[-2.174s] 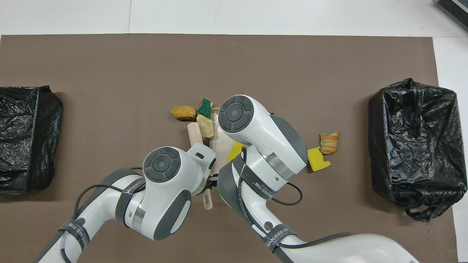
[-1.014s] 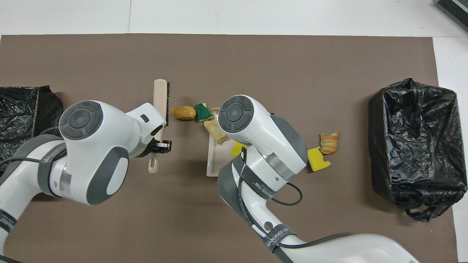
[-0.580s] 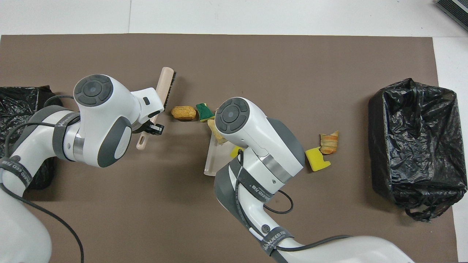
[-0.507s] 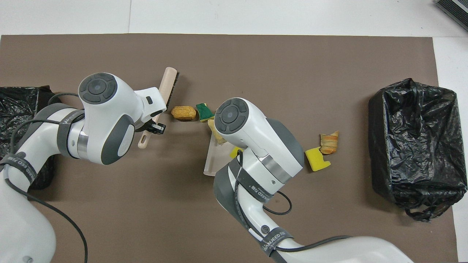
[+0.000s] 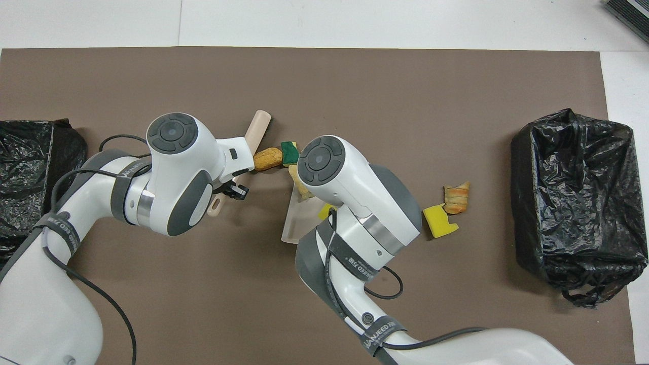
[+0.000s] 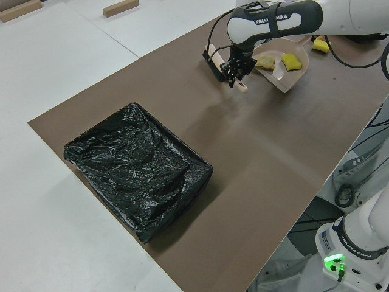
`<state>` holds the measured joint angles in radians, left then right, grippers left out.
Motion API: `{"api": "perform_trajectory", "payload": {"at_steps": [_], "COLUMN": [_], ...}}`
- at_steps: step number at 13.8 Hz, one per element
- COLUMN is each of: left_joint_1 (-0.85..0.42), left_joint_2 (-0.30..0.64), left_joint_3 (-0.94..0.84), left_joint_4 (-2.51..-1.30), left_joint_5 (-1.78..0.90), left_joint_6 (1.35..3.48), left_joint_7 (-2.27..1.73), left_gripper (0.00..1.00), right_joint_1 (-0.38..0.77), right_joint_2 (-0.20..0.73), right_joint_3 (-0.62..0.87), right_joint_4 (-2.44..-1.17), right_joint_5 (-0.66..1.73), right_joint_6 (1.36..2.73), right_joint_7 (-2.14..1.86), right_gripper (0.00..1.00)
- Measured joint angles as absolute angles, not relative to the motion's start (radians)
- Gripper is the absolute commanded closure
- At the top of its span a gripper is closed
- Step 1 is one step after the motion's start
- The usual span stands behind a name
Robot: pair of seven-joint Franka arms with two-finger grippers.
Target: Sweep and dump trash in bin
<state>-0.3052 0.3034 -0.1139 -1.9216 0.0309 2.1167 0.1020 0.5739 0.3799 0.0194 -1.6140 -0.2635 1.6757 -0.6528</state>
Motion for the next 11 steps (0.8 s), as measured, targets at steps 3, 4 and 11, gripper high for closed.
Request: {"api": "perform_trajectory", "payload": {"at_steps": [3, 4, 11], "left_joint_1": [-0.380, -0.408, -0.556], "left_joint_2": [0.258, 0.241, 0.160], "left_joint_3": [-0.117, -0.118, -0.122], "left_joint_4": [-1.996, -2.019, -2.055], "left_joint_5": [0.031, 0.031, -0.048], "left_joint_6": [2.107, 2.098, 1.998], "left_joint_7": [0.060, 0.031, -0.095], "left_gripper": [1.00, 1.00, 1.00], "right_joint_1": [0.574, 0.574, 0.571], "right_joint_2": [0.380, 0.380, 0.380], "right_joint_3": [0.019, 0.019, 0.018], "right_joint_4": [-1.614, -1.614, -1.616], "right_joint_5": [-0.261, -0.261, -0.247], "right_joint_6": [1.675, 1.675, 1.673], "right_joint_7": [-0.644, -0.644, -0.642], "right_gripper": [1.00, 1.00, 1.00]}}
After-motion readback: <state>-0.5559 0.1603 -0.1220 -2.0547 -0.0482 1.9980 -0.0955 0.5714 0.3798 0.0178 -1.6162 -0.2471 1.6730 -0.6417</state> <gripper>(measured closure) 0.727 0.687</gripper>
